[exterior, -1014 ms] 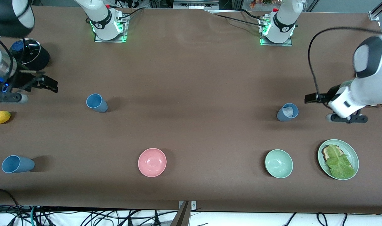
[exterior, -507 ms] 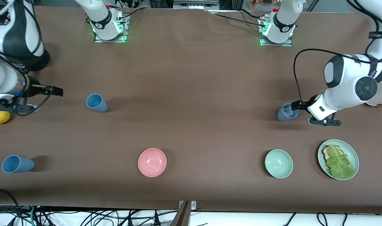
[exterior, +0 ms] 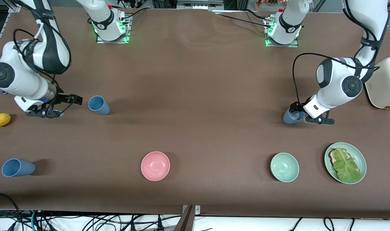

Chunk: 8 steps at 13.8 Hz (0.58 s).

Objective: Stack blue cups with both arms
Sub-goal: 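Grasp the tissue cup with the left gripper while the right gripper grasps its cup, then carry both blue cups toward the table middle with both grippers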

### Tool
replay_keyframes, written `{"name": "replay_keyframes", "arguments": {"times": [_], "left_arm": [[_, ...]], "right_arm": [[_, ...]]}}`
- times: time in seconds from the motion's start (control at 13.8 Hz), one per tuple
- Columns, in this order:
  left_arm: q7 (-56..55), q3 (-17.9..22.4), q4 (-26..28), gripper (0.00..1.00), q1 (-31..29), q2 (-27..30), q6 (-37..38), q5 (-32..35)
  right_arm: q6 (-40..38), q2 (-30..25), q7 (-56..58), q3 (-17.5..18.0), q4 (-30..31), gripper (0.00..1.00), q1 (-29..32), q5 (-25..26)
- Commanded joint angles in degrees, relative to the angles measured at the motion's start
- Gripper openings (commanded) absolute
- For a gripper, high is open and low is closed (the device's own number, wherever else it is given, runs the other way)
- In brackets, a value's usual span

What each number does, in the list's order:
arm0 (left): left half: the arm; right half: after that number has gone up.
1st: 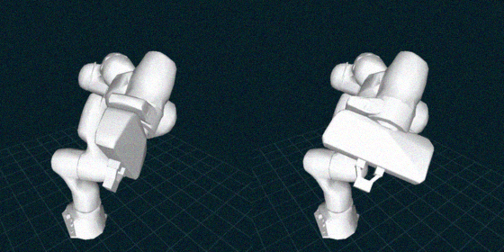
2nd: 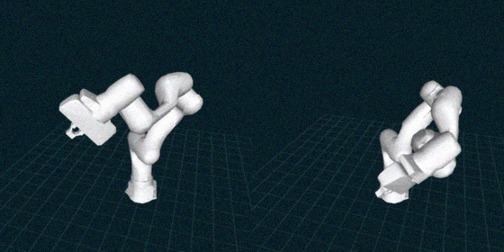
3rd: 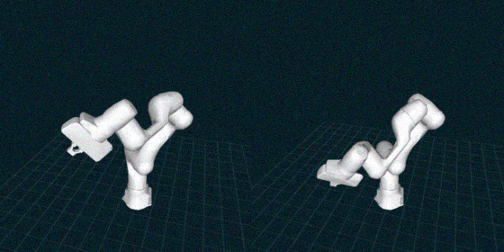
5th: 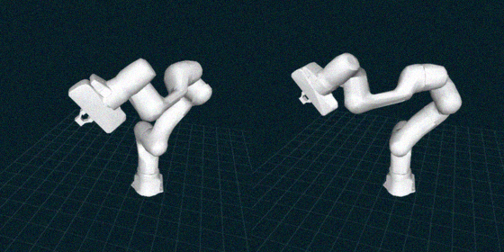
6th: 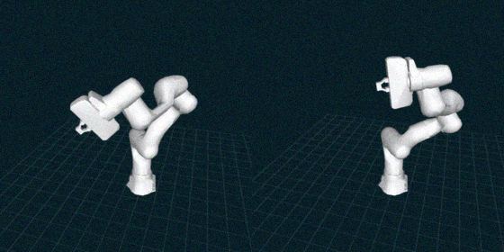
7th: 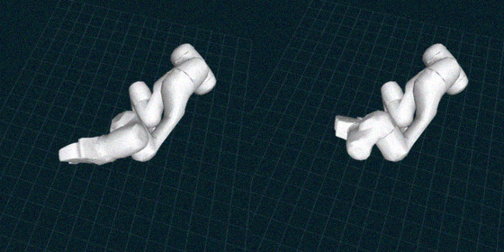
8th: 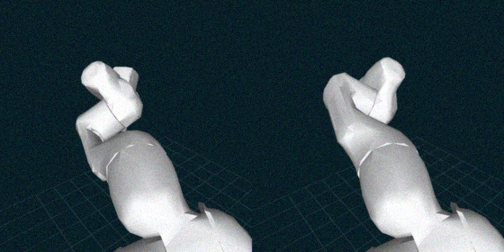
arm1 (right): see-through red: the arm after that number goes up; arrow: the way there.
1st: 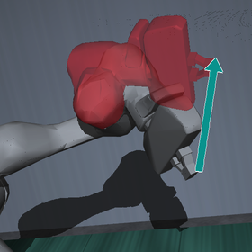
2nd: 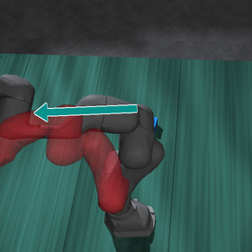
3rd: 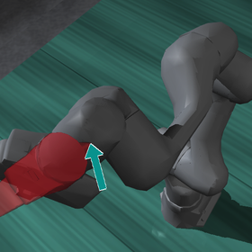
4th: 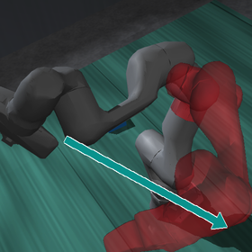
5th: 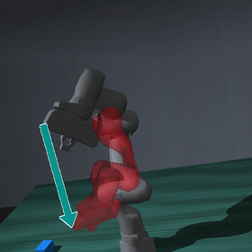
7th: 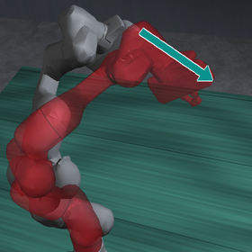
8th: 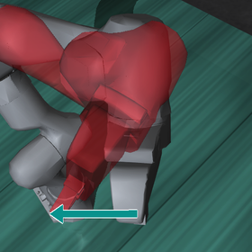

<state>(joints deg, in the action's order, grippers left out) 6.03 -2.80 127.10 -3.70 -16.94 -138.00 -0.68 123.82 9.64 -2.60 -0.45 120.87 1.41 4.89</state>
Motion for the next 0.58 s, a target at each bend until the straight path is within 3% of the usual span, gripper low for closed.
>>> {"name": "replay_keyframes", "arguments": {"times": [0.0,0.29,0.51], "left_arm": [[0.82,-0.28,-2.38,0.00,-0.61,-1.95,0.01,1.30],[0.74,-0.28,-3.17,0.00,-0.78,-1.78,1.23,1.30],[0.56,-0.72,-8.25,0.00,0.27,-1.52,9.73,0.16]], "right_arm": [[5.72,-0.86,0.31,0.54,4.54,1.00,0.18,0.47],[7.58,1.69,0.40,1.77,4.55,1.00,0.09,0.47],[7.49,3.10,0.92,2.74,4.55,1.00,0.09,0.47]]}}
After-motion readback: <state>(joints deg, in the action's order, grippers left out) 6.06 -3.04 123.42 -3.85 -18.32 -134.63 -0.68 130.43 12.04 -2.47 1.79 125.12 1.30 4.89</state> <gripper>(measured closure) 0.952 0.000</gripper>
